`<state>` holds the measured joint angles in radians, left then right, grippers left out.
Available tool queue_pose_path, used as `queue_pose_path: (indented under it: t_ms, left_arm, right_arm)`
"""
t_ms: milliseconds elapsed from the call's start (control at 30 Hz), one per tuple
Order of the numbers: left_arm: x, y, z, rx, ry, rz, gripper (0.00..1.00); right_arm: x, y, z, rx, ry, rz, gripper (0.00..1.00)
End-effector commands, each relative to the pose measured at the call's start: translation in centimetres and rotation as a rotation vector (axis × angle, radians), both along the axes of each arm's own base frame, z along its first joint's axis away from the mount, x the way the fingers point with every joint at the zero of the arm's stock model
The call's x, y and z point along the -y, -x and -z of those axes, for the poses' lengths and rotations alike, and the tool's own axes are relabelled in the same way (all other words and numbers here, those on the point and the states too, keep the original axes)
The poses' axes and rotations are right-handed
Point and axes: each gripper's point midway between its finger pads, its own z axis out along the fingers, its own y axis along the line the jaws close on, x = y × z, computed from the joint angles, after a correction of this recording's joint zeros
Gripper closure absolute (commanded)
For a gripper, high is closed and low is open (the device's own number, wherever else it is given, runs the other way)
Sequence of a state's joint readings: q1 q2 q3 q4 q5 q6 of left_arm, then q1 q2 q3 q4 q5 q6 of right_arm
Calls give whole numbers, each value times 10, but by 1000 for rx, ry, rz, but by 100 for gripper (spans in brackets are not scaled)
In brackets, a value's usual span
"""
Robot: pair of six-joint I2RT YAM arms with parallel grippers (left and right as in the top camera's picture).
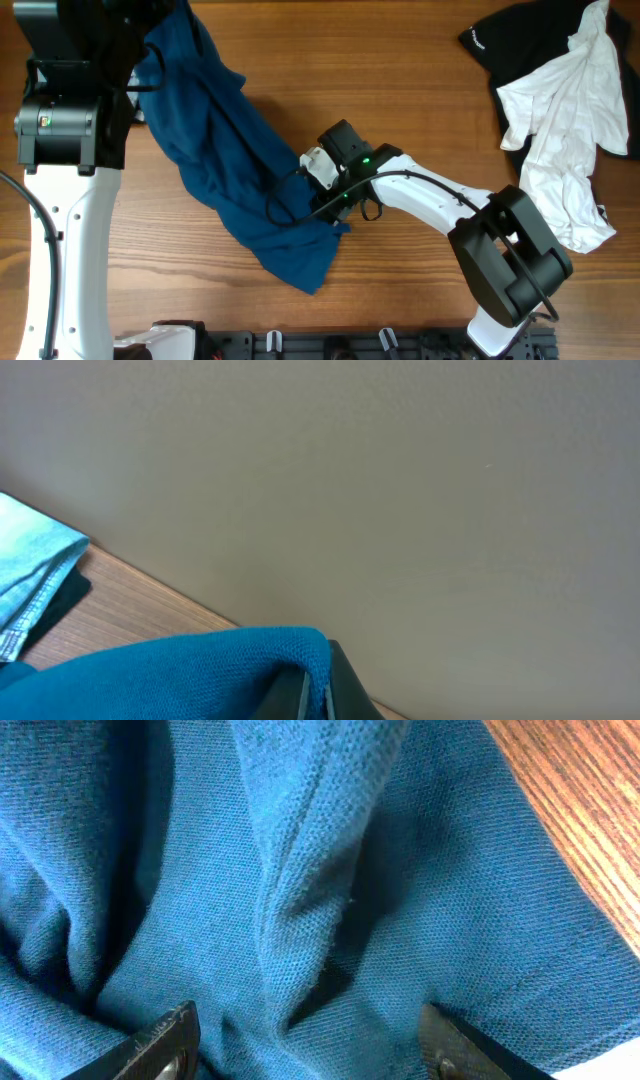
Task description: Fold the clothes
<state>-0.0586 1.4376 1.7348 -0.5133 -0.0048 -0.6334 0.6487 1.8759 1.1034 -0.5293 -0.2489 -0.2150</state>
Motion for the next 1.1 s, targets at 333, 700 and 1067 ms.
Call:
queue_pose_path:
  t_ms: [333, 700, 1067]
  left_arm:
    - [-2, 15, -22, 46, 4, 1, 96]
    - [-13, 83, -80, 198, -337, 2, 96]
    - [-50, 307, -190, 645, -315, -230, 96]
  right_arm:
    - [34, -50, 4, 88, 64, 240, 96]
    - [189, -124, -355, 645, -227, 691, 96]
    - [256, 53, -544, 1112, -294, 819, 96]
